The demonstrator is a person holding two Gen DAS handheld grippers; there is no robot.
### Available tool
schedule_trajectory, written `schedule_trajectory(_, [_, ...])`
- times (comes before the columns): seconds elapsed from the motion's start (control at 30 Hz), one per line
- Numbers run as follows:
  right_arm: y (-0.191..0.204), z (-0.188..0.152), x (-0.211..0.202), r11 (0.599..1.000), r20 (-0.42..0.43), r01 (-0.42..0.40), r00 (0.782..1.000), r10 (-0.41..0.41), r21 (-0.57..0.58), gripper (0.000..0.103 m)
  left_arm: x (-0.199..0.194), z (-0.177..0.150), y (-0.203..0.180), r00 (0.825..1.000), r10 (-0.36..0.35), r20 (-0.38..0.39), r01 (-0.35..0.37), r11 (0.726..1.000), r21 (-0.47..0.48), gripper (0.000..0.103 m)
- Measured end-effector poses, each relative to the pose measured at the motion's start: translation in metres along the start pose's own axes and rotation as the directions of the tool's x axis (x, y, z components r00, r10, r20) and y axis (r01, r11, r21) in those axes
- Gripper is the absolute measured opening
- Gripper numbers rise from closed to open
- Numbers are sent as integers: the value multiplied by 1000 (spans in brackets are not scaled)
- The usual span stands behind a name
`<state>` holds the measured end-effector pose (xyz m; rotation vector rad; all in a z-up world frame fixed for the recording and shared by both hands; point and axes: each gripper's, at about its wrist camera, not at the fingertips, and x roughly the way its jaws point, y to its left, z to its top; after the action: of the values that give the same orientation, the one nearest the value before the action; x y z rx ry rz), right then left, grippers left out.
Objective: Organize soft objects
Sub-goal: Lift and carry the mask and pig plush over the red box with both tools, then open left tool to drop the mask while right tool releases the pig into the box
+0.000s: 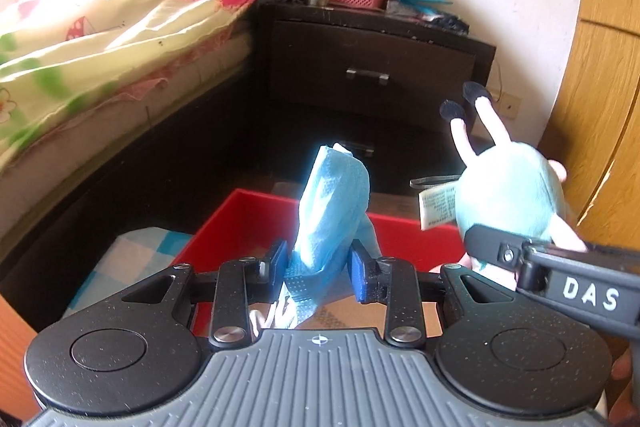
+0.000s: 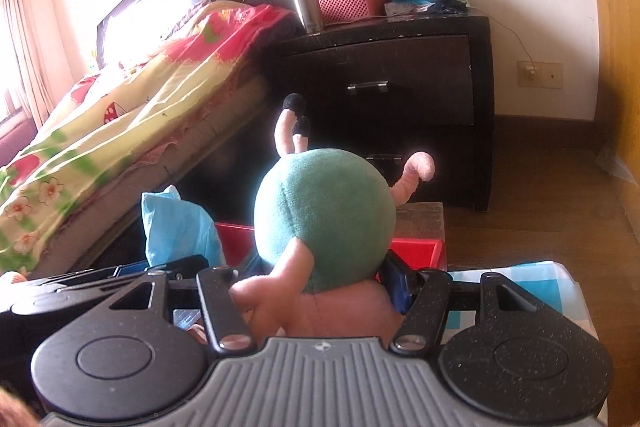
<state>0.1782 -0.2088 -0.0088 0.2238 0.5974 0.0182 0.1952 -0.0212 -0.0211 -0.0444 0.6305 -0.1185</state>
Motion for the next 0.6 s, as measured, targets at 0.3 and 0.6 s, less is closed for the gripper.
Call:
schedule_trajectory(0.3, [-2, -1, 35, 999, -75, 44, 996, -43, 20, 43, 10, 1, 7, 999, 49, -6, -49, 999, -11, 73])
schedule_trajectory(0.6, [-11, -2, 11, 997, -38, 60, 998, -58, 43, 47, -3, 4, 5, 999, 24, -35, -25, 999, -38, 80])
